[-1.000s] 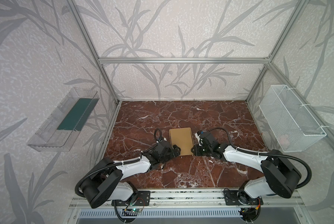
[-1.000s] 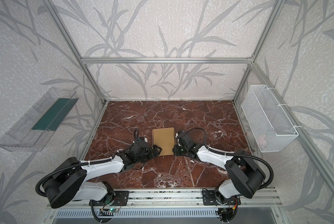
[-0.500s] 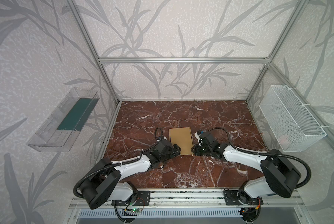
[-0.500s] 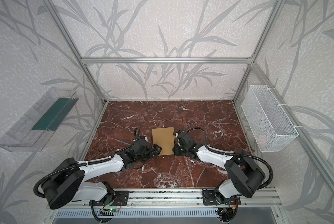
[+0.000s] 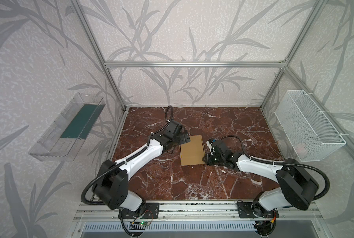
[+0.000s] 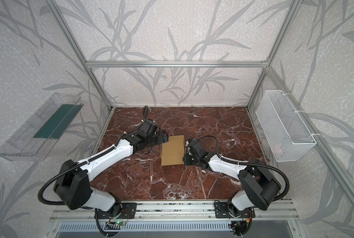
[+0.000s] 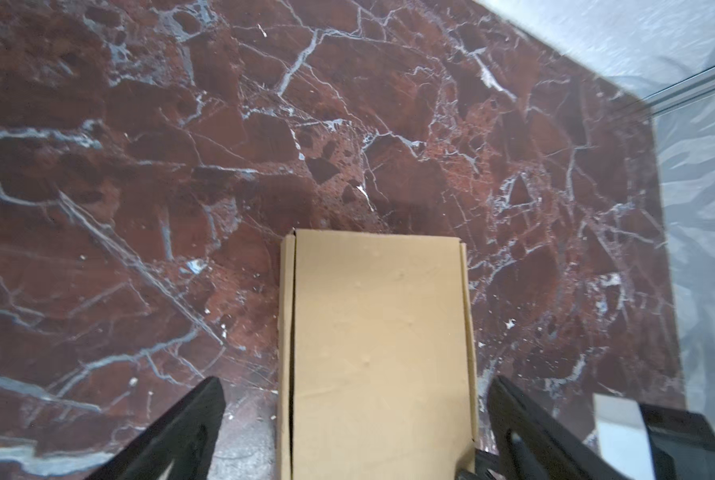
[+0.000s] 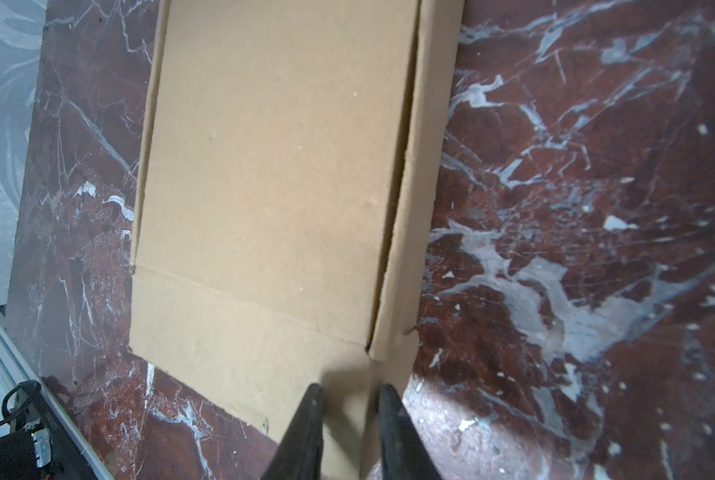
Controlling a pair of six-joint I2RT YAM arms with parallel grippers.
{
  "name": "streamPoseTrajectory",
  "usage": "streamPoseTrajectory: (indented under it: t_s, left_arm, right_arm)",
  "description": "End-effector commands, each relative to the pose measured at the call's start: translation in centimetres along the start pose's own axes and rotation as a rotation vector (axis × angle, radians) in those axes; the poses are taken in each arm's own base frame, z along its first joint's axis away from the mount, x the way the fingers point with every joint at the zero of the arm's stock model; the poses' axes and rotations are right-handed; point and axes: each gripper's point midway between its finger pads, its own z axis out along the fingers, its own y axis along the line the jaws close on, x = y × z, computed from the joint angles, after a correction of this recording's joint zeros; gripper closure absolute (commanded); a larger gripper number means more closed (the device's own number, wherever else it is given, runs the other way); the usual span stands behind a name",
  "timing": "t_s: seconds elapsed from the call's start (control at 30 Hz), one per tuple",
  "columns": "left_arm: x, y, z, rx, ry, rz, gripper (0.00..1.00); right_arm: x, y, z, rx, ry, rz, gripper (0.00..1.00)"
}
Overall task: Fold the paper box
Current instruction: 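Release the box with the left gripper and raise it away while the right holds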
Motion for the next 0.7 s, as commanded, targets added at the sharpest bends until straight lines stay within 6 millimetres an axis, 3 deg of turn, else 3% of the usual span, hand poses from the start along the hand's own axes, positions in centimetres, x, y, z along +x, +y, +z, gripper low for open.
streamPoseTrajectory:
  t_s: [0.0,0.1,0.3,0.67]
  left_arm:
    - [0.6,2.2,1.8,-0.130,0.127,0.092,0.01]
    - [-0.3,3.2,3.8,-0.236,0.174,0.106,0.01]
    - [-1.0,3.2,7.2,-0.313,0.291,0.155,0.01]
    - [-0.9,4.9,10.2,-0.420,0.352,0.193,0.01]
  right_arm:
    - [-0.4,0.5,-0.3,-0.018,-0.016,-0.001,0.75]
    - [-0.3,0.3,-0.3,-0.016,-0.013,0.002,0.75]
    - [0.1,0.1,0.0,-0.020,-0.003,0.003,0.75]
    - [0.1,0.3,0.0,-0.034,-0.007,0.035,0.75]
